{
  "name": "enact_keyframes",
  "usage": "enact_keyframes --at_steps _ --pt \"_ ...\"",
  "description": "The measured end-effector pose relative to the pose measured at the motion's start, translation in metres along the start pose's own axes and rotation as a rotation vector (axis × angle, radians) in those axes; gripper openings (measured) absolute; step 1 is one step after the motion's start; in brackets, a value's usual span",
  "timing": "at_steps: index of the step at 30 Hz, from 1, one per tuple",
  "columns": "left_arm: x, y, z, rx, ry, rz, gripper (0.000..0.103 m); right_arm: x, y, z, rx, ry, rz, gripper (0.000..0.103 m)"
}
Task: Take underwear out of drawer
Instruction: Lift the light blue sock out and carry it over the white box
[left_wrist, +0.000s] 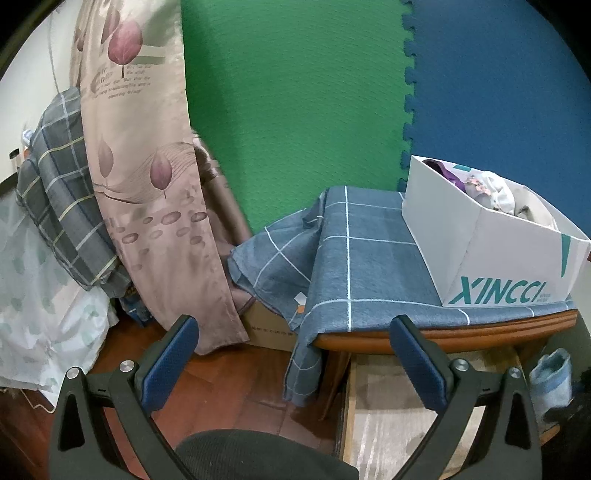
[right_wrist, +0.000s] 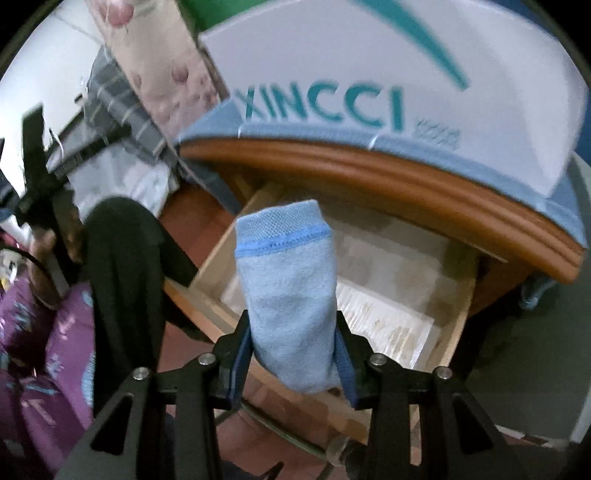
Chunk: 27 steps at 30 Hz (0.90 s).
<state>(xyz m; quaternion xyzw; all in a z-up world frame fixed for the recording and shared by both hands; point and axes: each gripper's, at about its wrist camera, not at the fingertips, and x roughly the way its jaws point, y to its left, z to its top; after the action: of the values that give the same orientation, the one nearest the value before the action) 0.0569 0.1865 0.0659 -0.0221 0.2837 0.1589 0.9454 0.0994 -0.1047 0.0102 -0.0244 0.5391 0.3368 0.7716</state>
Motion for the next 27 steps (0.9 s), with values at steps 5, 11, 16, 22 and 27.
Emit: enact_keyframes --at_steps 5,11,16,22,27 --pt "0.0 0.0 0.0 0.004 -0.002 0.001 0.102 -0.022 -0.003 -0.004 0.031 -0.055 -0.016 0.041" --pt "-0.001 -0.001 0.0 0.006 -0.002 0.003 0.102 -0.043 -0.008 -0.012 0.079 -0.104 -0.002 0.041" --pt "-0.002 -0.004 -0.001 0.018 -0.008 0.004 0.102 -0.071 -0.008 -0.006 0.087 -0.167 -0.013 0.041" --pt "-0.003 -0.003 -0.001 0.016 -0.016 -0.002 0.102 -0.101 -0.012 0.01 0.094 -0.237 -0.035 0.041" --pt "-0.004 -0.001 0.001 -0.002 -0.02 -0.009 0.102 -0.12 -0.017 0.029 0.096 -0.285 -0.058 0.041"
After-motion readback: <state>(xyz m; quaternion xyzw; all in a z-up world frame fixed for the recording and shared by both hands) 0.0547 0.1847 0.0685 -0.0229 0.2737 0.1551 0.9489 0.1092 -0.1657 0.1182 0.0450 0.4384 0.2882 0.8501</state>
